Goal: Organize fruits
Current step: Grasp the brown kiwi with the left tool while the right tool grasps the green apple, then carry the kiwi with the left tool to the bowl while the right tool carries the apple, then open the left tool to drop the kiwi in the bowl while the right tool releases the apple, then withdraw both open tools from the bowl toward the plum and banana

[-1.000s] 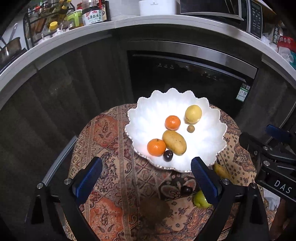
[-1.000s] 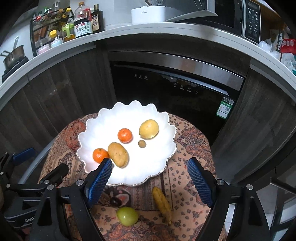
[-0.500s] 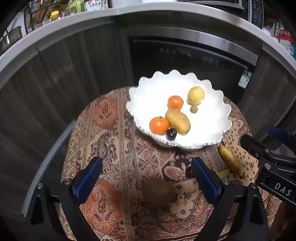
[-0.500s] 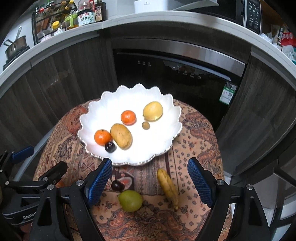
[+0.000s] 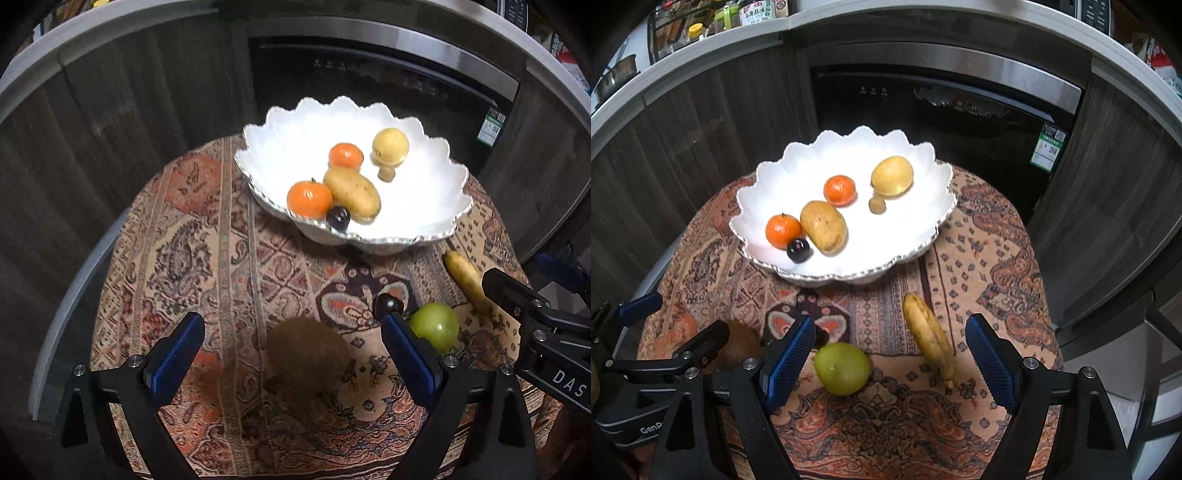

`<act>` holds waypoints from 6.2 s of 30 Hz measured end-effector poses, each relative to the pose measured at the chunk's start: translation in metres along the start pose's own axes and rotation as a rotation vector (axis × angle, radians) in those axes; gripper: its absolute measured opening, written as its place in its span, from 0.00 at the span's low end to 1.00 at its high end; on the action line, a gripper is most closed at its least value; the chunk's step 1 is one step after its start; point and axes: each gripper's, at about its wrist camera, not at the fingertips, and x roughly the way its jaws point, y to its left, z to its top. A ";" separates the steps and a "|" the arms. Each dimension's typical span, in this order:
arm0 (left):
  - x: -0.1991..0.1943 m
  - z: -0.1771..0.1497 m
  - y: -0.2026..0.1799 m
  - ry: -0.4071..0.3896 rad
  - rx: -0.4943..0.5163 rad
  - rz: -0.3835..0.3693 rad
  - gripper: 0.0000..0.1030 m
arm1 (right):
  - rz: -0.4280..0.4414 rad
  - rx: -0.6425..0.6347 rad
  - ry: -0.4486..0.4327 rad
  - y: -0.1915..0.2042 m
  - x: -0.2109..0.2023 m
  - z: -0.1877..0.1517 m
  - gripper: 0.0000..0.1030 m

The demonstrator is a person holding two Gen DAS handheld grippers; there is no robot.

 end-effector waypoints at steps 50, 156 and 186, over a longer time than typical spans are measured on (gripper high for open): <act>0.041 -0.033 0.025 0.100 -0.039 0.014 0.60 | 0.068 -0.051 0.138 0.030 0.062 -0.031 0.81; -0.052 0.122 -0.035 -0.227 0.084 0.046 0.99 | -0.066 0.059 -0.178 -0.040 -0.040 0.097 0.79; -0.011 0.037 -0.068 -0.104 0.130 -0.017 0.85 | -0.059 0.055 -0.078 -0.060 -0.018 0.009 0.79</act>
